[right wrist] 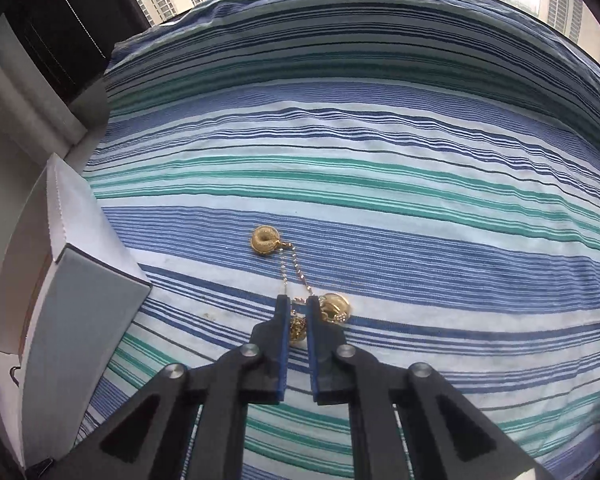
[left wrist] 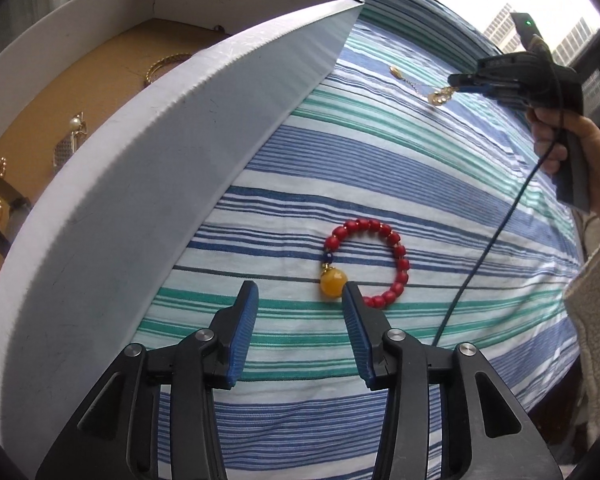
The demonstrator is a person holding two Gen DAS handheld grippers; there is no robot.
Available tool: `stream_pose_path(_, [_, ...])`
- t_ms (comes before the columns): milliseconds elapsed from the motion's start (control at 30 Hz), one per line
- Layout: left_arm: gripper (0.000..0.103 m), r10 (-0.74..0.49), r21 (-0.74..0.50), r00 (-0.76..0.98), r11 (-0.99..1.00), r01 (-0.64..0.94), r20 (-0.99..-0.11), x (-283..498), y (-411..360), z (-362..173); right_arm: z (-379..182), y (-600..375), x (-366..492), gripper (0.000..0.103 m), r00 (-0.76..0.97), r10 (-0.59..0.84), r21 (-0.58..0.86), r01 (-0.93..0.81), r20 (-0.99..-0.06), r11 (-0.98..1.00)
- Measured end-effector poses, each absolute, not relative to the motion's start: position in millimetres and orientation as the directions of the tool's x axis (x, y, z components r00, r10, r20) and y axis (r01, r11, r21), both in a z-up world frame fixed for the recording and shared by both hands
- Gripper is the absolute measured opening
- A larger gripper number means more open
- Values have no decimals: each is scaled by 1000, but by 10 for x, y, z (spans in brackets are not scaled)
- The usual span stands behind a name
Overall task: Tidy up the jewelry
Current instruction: 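Grasp the gold earring chain with the right tool while the left tool holds the bracelet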
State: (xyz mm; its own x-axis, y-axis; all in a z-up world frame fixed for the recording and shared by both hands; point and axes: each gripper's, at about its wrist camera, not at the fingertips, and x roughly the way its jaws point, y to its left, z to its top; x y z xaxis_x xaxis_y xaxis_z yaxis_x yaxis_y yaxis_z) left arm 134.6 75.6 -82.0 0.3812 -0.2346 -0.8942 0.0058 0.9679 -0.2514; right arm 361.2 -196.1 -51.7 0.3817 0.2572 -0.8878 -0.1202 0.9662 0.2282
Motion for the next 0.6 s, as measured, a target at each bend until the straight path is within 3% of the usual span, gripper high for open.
stream_pose_path(367, [45,-321,-324,341,945,50,-884,1462,782,-828,349,-2324,2343,8,499,433,360,-241,-750,901])
stream_pose_path(500, [45,-282,-271,324,959,79,-903,1566,528,-905,460,-2344,1858,8,523,472,385,-273,-710,882])
stream_pose_path(600, [45,-185,-166,334,983,83,-924,1566,378,-967,481,-2383,1578,8,532,494,408,-280,-688,869])
